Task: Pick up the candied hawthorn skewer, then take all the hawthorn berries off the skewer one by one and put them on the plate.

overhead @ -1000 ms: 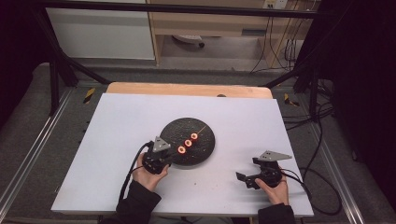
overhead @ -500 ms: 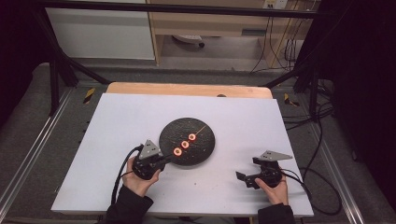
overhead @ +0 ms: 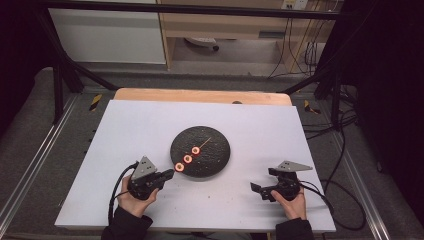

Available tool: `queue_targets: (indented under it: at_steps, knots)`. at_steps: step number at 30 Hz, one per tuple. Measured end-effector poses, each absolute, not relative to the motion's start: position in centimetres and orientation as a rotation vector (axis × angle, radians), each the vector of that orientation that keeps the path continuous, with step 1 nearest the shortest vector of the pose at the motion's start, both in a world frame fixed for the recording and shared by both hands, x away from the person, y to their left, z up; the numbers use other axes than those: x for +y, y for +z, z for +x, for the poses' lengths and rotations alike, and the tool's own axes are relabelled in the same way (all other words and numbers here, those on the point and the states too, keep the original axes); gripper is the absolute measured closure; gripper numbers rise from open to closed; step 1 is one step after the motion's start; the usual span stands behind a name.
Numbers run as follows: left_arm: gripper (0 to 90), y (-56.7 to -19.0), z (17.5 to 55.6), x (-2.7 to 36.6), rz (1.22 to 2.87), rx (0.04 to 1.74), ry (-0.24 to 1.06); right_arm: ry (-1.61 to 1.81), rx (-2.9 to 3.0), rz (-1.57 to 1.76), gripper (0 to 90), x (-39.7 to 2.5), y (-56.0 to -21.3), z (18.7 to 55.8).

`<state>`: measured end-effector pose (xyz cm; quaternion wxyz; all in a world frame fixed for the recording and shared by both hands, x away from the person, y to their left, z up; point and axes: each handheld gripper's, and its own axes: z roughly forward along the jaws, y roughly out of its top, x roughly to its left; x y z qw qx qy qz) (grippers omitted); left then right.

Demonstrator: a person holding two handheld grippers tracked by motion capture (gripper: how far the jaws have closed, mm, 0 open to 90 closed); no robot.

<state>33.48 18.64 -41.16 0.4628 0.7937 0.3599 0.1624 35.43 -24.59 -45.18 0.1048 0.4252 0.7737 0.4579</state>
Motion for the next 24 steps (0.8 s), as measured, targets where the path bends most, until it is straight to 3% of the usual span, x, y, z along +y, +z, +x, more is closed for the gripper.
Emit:
queue_targets:
  at_steps: [24]
  knots:
    - [88.3, -41.4, 33.1, 19.3, 1.919, 0.869, 0.398, 1.441, 2.245, 1.224, 0.8, -20.0, -43.4, 36.0]
